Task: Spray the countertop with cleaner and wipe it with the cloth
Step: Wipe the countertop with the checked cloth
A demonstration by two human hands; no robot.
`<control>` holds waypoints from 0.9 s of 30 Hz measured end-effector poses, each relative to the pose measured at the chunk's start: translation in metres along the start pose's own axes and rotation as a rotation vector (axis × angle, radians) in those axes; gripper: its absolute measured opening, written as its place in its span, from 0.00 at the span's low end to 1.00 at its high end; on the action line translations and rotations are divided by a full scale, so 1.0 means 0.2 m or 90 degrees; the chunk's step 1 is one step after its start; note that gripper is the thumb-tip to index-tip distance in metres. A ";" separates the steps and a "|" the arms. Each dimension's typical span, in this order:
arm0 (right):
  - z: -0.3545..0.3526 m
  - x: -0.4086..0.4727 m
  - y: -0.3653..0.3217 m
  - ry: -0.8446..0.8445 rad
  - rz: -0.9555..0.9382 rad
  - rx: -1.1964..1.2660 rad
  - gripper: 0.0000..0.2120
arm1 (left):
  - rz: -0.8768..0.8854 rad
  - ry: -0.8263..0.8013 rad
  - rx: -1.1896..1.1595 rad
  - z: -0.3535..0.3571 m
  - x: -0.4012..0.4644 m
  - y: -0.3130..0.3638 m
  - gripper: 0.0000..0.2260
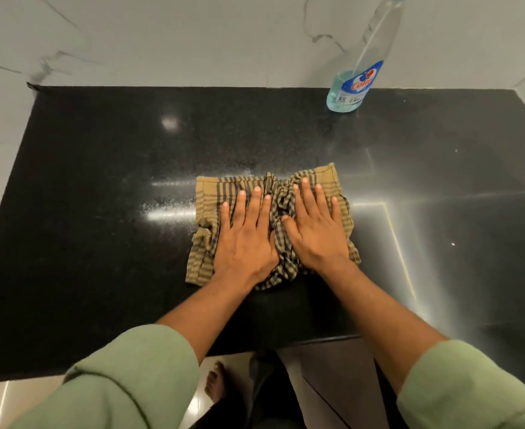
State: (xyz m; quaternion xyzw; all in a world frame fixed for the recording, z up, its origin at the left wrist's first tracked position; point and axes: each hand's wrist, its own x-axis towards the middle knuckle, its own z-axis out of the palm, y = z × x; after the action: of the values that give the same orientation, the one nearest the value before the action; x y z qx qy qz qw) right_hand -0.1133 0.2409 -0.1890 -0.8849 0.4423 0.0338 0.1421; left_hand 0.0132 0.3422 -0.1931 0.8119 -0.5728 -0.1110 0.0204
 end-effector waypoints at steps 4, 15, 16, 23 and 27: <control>-0.05 0.35 0.02 0.010 0.003 -0.012 0.33 | 0.008 0.024 0.010 -0.05 0.35 -0.09 0.32; -0.19 1.09 0.04 0.014 -0.014 -0.073 0.33 | -0.003 0.032 0.065 -0.18 1.05 -0.26 0.34; -0.19 1.14 0.04 0.015 -0.006 -0.074 0.33 | -0.005 0.031 0.066 -0.18 1.10 -0.28 0.34; -0.23 1.31 0.02 0.018 0.025 -0.068 0.33 | -0.010 0.022 0.061 -0.24 1.31 -0.31 0.33; -0.23 1.30 0.01 0.019 0.033 -0.063 0.32 | -0.011 0.022 0.062 -0.24 1.32 -0.32 0.33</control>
State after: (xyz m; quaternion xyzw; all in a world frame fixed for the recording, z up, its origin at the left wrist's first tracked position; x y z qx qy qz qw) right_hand 0.0395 0.0244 -0.1934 -0.8794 0.4652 0.0460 0.0903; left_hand 0.1660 0.1129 -0.1969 0.8186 -0.5700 -0.0692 -0.0107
